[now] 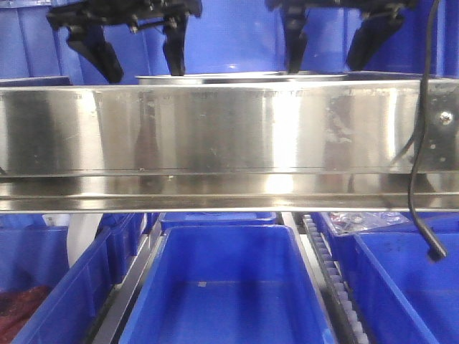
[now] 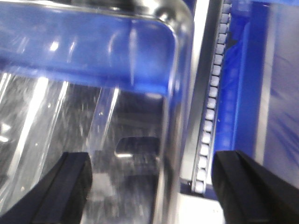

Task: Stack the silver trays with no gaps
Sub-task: 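Grasp the tray's side rims with left and right grippers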

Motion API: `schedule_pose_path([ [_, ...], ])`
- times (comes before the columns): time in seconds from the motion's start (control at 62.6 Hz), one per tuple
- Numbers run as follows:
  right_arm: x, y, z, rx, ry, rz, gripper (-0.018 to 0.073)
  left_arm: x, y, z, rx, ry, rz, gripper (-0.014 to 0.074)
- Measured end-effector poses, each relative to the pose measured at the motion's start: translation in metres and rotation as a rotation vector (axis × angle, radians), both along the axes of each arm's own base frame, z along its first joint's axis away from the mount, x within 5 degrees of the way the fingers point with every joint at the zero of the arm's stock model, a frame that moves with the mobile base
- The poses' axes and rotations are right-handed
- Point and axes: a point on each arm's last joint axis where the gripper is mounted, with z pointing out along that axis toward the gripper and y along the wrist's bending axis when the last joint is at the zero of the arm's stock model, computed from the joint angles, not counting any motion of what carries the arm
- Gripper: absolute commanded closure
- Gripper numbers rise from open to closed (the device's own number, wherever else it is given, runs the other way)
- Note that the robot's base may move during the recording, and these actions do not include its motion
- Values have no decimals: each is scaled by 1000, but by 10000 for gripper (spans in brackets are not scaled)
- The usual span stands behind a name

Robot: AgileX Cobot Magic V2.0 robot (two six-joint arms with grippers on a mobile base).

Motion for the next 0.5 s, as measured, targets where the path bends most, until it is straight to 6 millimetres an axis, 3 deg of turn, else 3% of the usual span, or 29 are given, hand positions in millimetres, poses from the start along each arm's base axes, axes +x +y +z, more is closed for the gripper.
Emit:
schedule_pose_path([
  [0.495, 9, 1, -17, -9, 23, -4, -53, 9, -8, -19, -36, 28, 8, 155],
])
